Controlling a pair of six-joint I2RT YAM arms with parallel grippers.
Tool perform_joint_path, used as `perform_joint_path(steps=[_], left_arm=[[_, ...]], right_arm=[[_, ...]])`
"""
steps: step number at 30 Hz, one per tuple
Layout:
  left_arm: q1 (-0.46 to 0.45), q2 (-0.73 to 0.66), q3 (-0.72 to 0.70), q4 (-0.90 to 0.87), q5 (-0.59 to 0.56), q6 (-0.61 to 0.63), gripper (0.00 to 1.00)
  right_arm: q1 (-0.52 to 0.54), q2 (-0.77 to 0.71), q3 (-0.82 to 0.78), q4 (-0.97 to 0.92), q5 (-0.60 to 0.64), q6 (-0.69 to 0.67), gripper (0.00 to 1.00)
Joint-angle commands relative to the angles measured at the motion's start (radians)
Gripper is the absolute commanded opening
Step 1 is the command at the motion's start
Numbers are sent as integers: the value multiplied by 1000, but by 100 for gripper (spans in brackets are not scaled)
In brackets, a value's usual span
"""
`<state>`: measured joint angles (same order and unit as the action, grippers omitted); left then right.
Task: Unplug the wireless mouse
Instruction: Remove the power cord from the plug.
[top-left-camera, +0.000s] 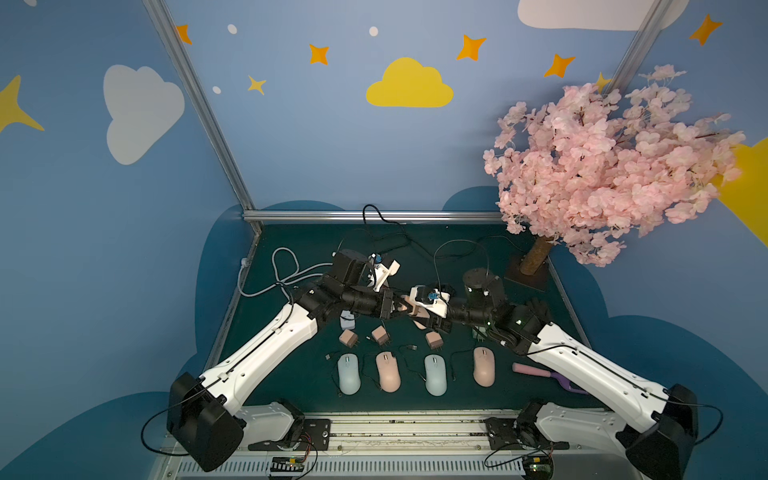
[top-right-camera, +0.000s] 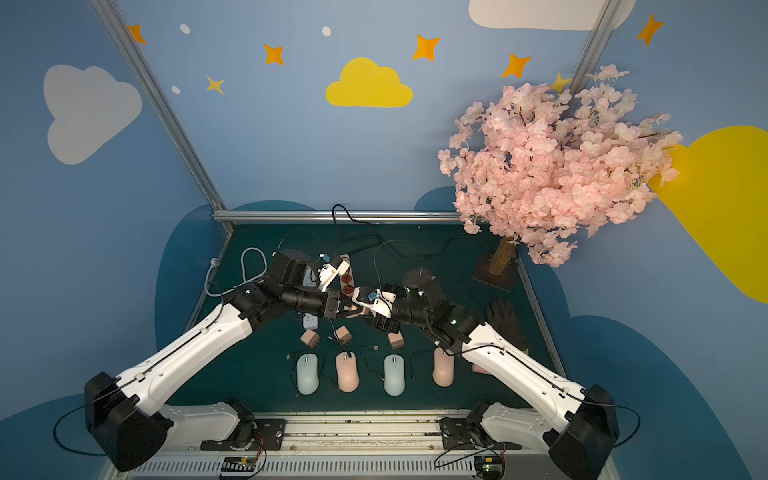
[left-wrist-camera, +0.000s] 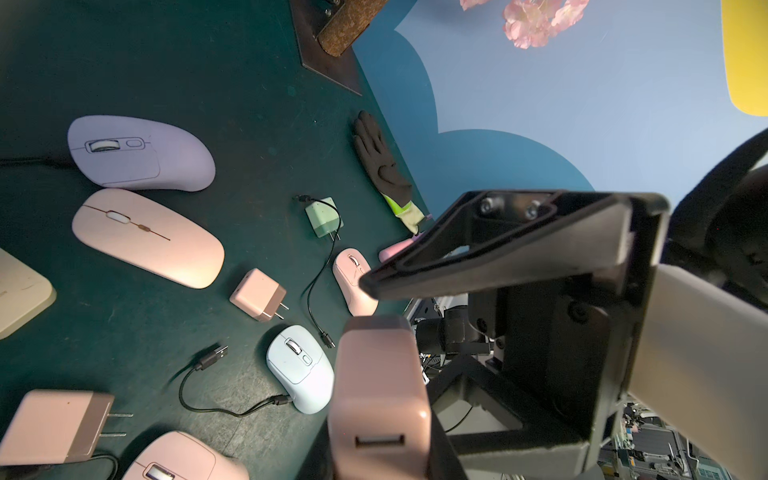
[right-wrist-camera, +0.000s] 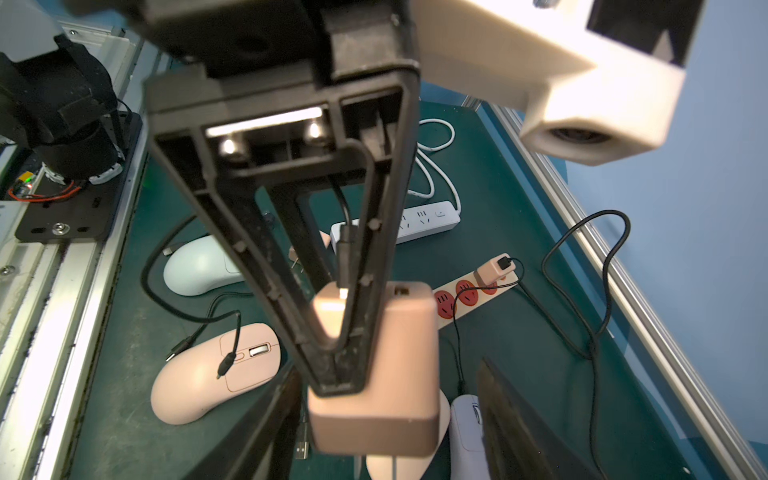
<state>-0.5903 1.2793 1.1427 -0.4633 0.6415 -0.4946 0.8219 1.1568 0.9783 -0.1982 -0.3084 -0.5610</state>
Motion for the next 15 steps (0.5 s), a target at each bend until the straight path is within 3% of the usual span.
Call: perform_joint_path(steps=[1,7,11,15], left_arm=[[-6,-6,15,14,27,13,4],[-11,-5,16,14,30,15,4],[-11,-7,16,14,29,19,5],[-10,-39,17,-8,-18,35,42]], right_arm=[[15,15,34,36,21,-1,57],[21,26,36,46,24,3,44],[22,19,30,42,33,5,25],[23,1,23,9,86,1,12]])
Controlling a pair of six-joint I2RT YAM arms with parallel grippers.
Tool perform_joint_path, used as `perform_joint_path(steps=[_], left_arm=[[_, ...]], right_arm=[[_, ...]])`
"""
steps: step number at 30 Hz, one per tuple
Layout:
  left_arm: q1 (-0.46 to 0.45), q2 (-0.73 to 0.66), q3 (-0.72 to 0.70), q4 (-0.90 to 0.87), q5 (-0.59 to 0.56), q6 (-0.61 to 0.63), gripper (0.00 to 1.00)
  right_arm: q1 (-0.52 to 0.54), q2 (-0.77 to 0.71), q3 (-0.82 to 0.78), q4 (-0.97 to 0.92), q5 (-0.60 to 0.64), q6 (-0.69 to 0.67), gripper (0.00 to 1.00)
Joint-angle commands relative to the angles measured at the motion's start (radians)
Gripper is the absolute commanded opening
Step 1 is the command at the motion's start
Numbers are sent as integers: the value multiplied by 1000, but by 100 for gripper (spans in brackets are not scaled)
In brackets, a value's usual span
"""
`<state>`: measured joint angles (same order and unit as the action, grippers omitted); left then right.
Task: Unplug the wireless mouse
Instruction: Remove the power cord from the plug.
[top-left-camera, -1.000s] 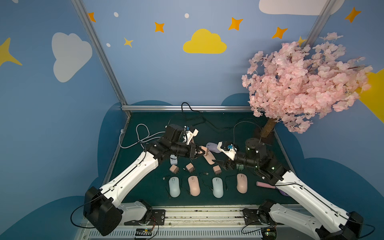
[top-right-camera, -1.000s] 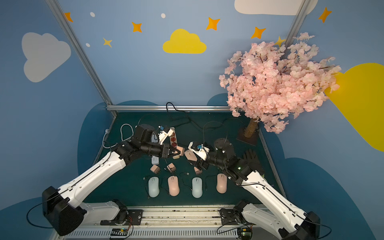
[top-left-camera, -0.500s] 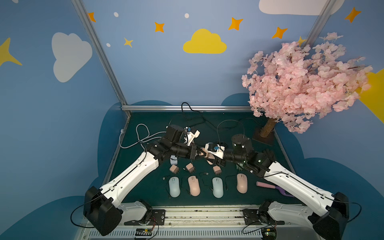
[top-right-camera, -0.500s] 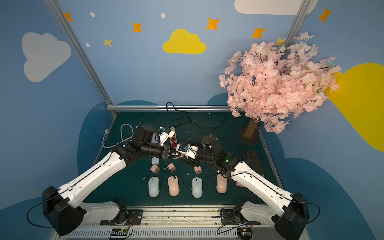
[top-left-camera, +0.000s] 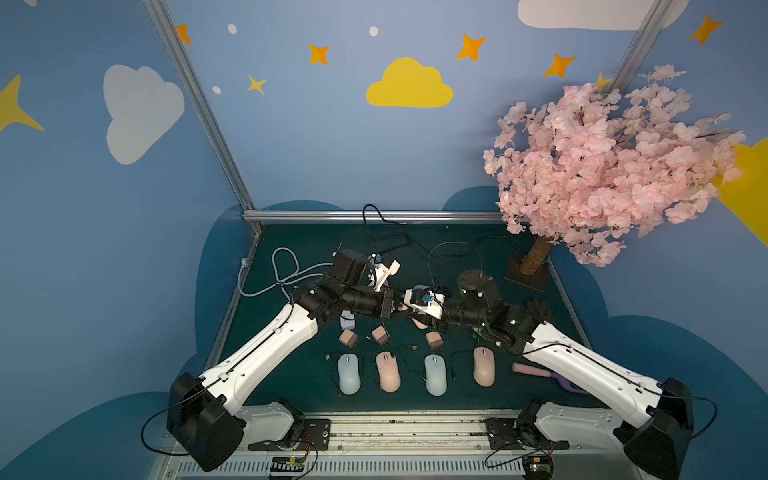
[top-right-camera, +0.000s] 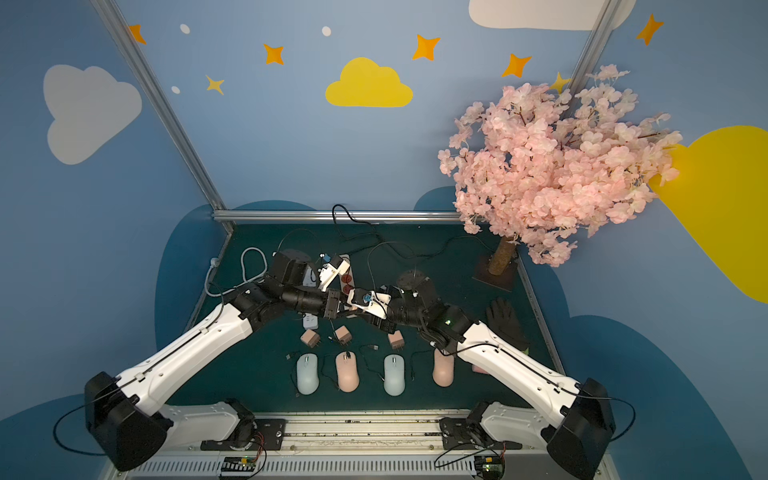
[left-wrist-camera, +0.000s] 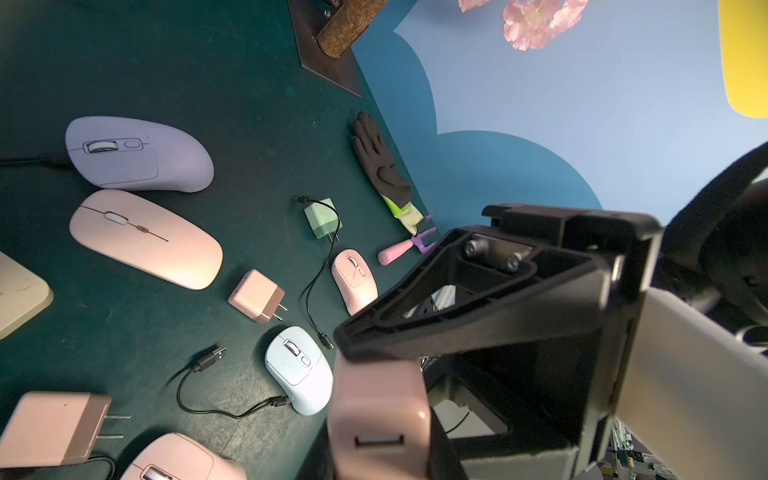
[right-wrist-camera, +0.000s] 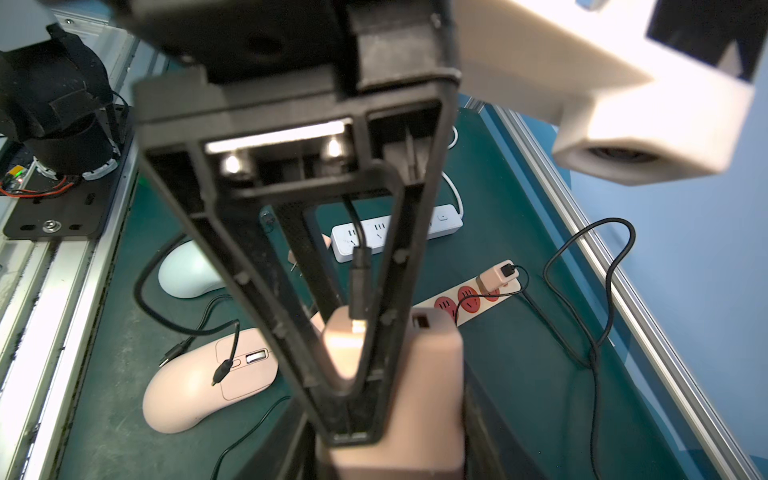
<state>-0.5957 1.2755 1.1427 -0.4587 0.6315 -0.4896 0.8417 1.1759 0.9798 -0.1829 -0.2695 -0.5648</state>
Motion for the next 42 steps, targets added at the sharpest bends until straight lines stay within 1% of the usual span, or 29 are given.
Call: perform_joint_path(steps=[1,2,3,5,9,14,19,22,26,30,35,39,42], left_arm=[[-4,-51,18,-25,-30,37,50],[-1,-65,16,-35,-43,41,54],[3,-81,13,-44,-60,47,55],[14,-110,5,-60,-79,54,56],[35,-151,-13,-79,-91,64,47],[40,-139,-11,-98,-78,78,42],[39,-138,-7,-94,-85,76,21],[39,-140,-5,-98,-96,77,12],[40,-148,-4,-108,-115,82,4],[45,-155,-3,-110,-125,83,4],[62,-179,8,-127,-160,85,4],[115,-237,6,-138,-177,84,4],[156,-261,3,-136,-150,81,4]], right_arm=[[2,-26,19,-15,68,4,10],[3,-31,14,-18,81,2,10],[2,-40,5,-18,91,0,9],[-1,-55,-6,-21,101,-1,9],[-4,-68,-17,-28,104,4,8],[-5,-69,-16,-24,100,12,7],[-4,-67,-14,-26,98,17,7],[-6,-66,-15,-30,97,18,6],[-4,-66,-18,-35,101,21,4],[-7,-64,-18,-42,105,25,0],[-23,-66,-34,-77,122,42,0],[-43,-83,-73,-96,143,56,0],[-53,-94,-90,-93,144,66,0]])
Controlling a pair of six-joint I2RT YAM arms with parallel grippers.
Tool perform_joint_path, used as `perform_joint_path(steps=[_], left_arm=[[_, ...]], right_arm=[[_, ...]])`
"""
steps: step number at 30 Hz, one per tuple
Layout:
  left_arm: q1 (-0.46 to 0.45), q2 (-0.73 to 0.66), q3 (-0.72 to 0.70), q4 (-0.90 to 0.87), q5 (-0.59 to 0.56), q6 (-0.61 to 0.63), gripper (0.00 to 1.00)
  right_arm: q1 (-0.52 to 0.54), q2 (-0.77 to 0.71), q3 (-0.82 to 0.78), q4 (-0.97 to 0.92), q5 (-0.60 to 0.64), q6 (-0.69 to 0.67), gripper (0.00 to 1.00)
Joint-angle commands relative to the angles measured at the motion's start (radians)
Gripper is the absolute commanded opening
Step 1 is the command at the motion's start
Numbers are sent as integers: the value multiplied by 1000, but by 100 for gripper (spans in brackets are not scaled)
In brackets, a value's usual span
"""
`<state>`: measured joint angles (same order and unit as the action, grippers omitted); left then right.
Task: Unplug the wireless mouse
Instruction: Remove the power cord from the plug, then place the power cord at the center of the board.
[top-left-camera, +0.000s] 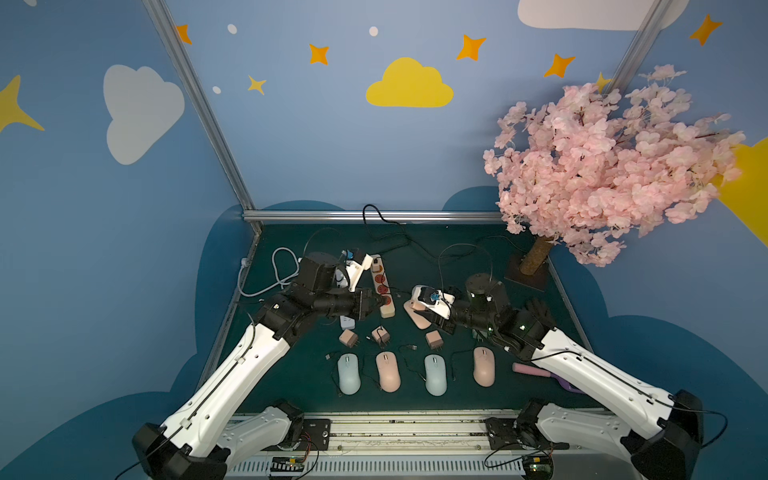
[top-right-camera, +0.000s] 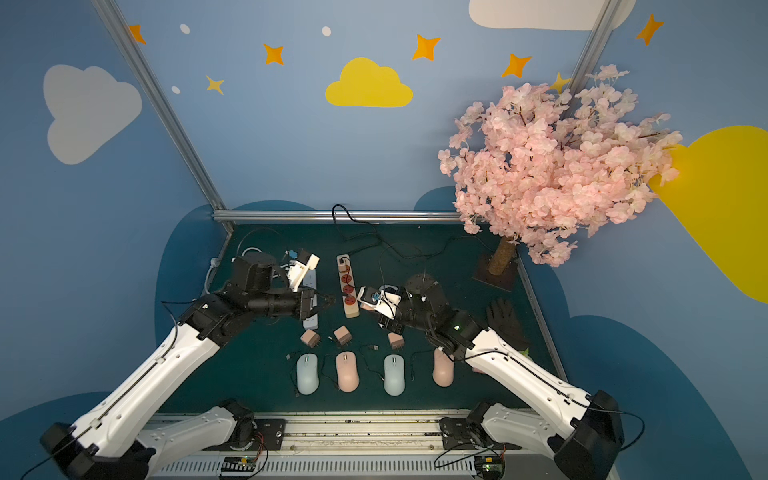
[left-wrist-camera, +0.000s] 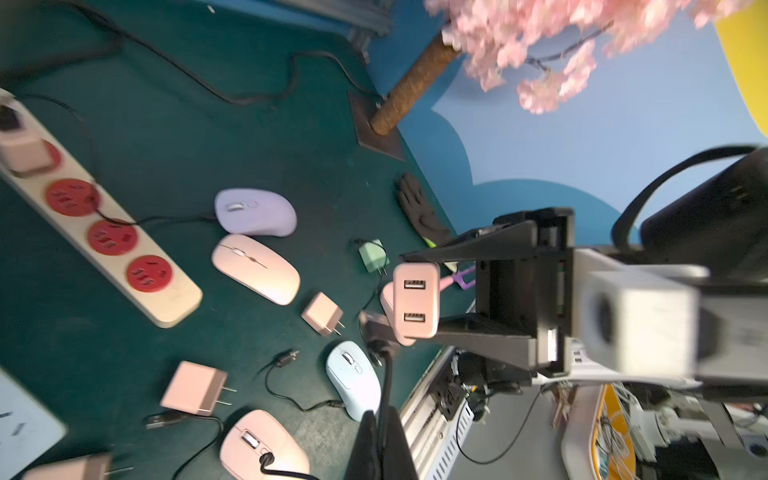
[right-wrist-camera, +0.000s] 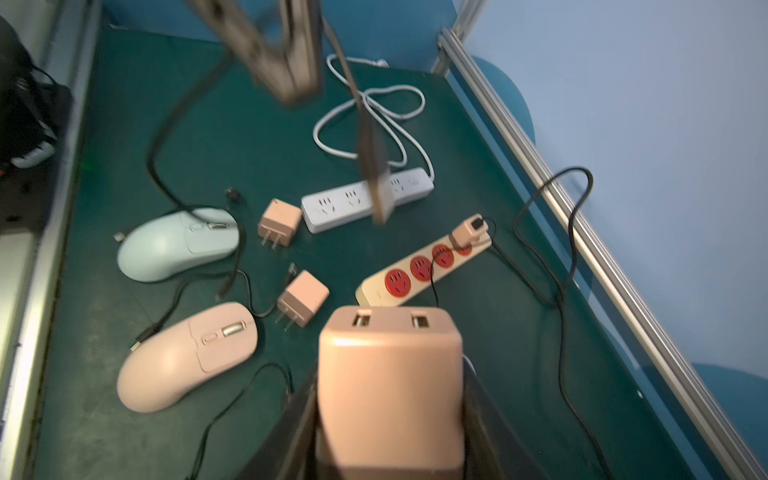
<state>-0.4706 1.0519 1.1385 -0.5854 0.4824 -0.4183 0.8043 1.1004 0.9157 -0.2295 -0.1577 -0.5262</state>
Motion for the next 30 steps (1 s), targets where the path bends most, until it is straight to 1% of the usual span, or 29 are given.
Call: perform_joint_path(steps=[1,6,8,10,11,14,15,17,22,23,26,30], left_arm=[[33,-37,11,-11,8,11,4],[33,-27,7,-1,14,-4,4],[33,-28,6,4,4,-15,4],[33,-26,6,10,-7,-28,4],[32,-28,6,14,-18,-37,4],[11,-31,-7,52,-74,-90,4],[-3,-32,-15,72,-98,-114,4],[-35,-29,-31,111,-152,-152,4],[-127,23,-56,220,-272,-247,4],[-145,39,-60,245,-295,-261,4],[-194,101,-65,325,-342,-297,4],[-244,217,-41,427,-374,-324,4]], right_arm=[[-19,-18,-28,-48,32,28,0],[-24,-17,-18,-45,49,57,0],[-26,-15,-9,-50,78,94,0],[-25,-6,11,-69,101,160,0],[-26,0,21,-83,113,209,0],[-25,16,36,-118,159,425,0],[-26,23,37,-131,172,501,0],[-25,32,44,-169,182,613,0],[-27,16,52,-252,300,890,0],[-27,3,48,-260,308,902,0],[-28,-45,19,-247,319,877,0],[-32,-101,-34,-213,336,843,0]])
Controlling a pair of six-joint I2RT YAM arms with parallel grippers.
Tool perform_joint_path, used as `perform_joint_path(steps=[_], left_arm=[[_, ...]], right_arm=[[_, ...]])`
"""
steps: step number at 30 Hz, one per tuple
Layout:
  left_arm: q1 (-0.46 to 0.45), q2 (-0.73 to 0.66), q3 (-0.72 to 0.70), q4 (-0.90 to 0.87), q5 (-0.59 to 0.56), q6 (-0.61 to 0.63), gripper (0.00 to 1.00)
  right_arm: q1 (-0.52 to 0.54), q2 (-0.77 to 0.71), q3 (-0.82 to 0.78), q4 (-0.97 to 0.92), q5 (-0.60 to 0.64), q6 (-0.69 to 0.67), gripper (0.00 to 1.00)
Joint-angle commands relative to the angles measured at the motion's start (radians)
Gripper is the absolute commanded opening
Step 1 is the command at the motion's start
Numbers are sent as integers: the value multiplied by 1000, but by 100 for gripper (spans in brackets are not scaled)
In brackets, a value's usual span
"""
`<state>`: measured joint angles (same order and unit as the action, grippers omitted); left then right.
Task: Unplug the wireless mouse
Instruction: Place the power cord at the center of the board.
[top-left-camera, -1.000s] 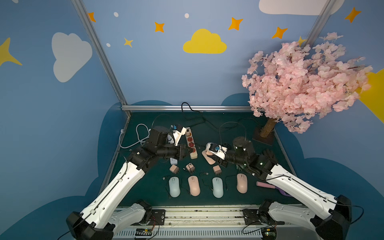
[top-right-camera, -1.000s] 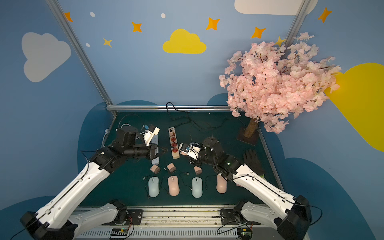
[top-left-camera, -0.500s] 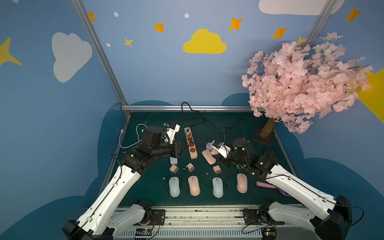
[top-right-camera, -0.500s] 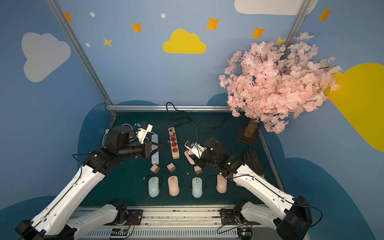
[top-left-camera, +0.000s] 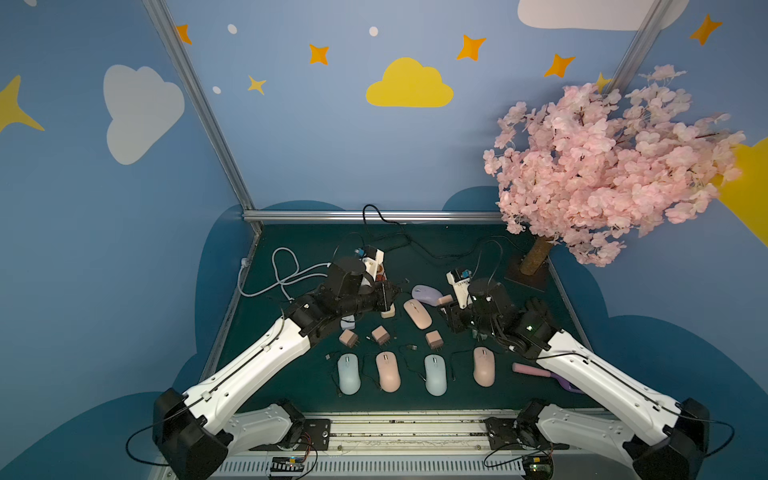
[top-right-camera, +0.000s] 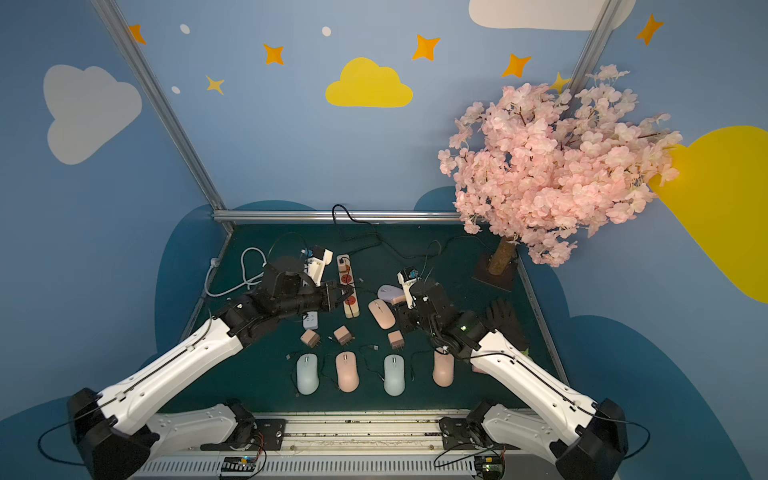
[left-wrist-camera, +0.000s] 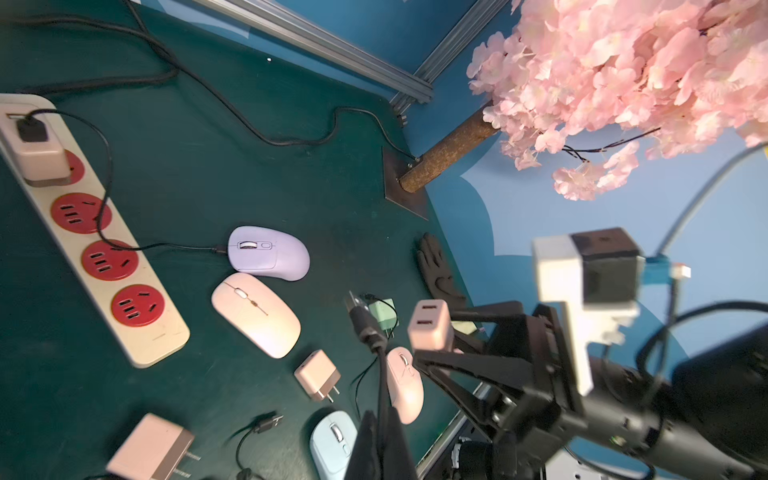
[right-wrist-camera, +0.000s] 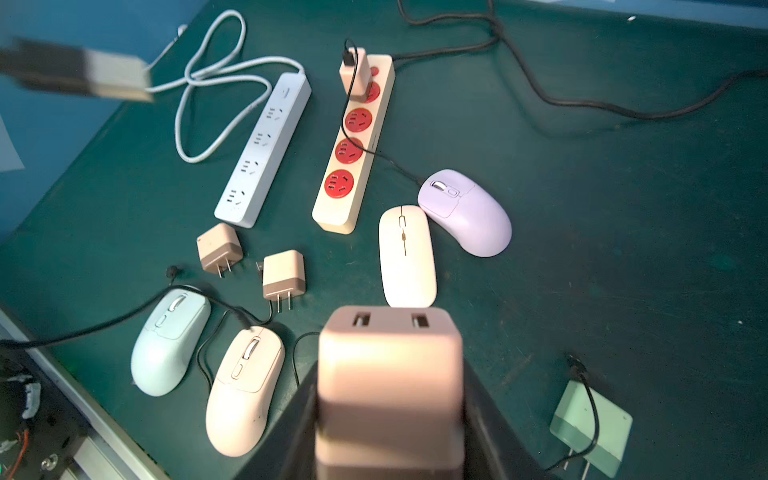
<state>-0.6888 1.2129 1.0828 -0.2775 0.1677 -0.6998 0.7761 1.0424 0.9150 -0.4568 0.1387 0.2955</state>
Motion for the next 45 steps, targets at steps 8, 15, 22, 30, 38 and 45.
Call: perform_joint_path(steps=[8,15,22,30,38,45], left_arm=[[-42,262,57,239,-73,-64,4],[-30,382,40,346,-27,-117,4],[6,409,-21,368,-42,-140,4],[42,408,-97,313,-75,-98,4],[53,495,-60,274,-87,-73,4],[56,581,18,147,-94,-52,4]], right_arm=[[-11,-91,-68,-11,55,-7,0],[-21,-99,-88,-6,49,0,0],[-23,-86,-95,0,36,2,0],[-24,-63,-91,9,14,4,0],[-25,-50,-83,5,-8,11,0],[-25,-70,-93,-8,5,8,0]])
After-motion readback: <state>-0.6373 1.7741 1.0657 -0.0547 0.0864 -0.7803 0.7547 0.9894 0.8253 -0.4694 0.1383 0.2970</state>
